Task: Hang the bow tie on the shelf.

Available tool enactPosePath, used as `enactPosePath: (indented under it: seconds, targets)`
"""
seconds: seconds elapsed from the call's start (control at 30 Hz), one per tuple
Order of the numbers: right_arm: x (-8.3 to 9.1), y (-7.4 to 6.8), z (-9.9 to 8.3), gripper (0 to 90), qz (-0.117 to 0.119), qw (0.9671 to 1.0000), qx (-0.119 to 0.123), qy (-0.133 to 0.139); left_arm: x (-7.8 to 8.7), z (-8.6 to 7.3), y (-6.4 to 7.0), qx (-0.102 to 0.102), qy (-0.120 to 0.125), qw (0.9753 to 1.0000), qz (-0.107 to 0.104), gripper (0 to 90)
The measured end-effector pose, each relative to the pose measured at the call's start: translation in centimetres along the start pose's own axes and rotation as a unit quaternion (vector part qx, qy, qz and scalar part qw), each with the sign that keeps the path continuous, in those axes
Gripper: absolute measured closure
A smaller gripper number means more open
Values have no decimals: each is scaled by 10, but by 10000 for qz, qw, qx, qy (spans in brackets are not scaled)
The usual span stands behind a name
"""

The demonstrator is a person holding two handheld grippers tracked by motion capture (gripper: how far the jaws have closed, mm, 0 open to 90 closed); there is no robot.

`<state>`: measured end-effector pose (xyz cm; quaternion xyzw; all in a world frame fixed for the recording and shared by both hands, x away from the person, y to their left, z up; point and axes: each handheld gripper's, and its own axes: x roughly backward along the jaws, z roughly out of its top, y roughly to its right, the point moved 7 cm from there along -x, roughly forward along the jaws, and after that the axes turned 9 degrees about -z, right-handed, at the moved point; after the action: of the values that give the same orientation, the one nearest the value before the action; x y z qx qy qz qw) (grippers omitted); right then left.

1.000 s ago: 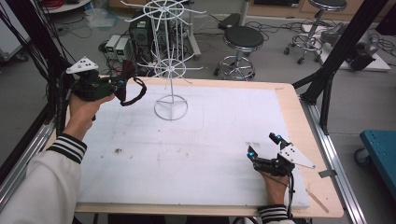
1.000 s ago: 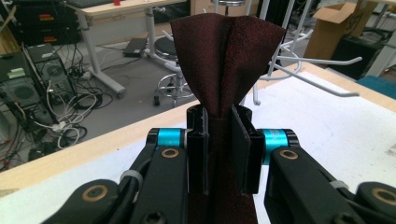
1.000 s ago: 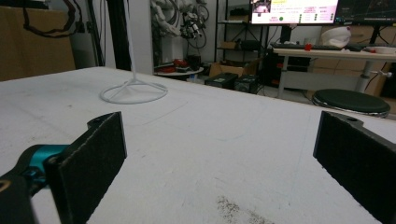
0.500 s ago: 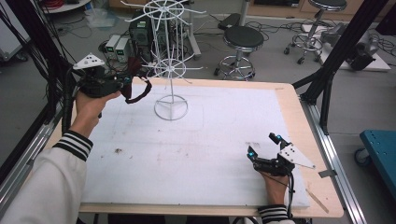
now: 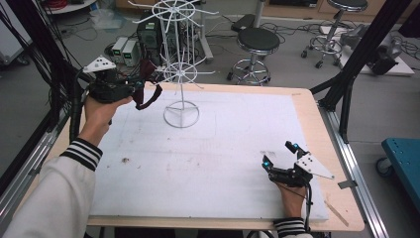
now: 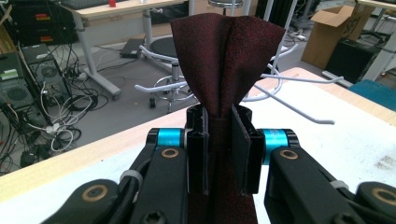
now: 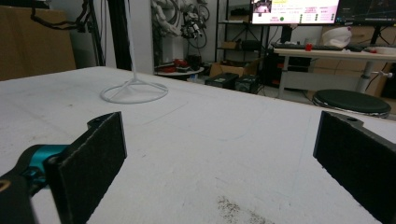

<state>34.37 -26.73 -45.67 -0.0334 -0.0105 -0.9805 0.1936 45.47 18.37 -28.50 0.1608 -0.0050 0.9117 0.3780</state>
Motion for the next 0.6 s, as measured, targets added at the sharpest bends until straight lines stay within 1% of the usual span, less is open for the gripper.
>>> enactPosePath:
  seconds: [0.17,0.2,0.23,0.47,0.57,0.6]
  targets:
    - [0,0,0,19,3,10000,11,10,-4,0,5,-2,-26,10000,-49,774]
    - [0,0,0,19,1,10000,-2,-1,-5,0,6,32,-11,10000,-43,774]
    - [0,0,0,19,4,10000,3,-1,-6,0,6,5,-32,10000,-38,774]
    - [0,0,0,19,5,10000,7,9,-10,3,12,10,-28,9999,-97,774]
    - [0,0,0,19,1,10000,13,11,-13,4,14,8,-31,10000,-92,774]
    - [0,0,0,19,1,10000,14,10,-15,4,15,34,-21,9999,-118,774]
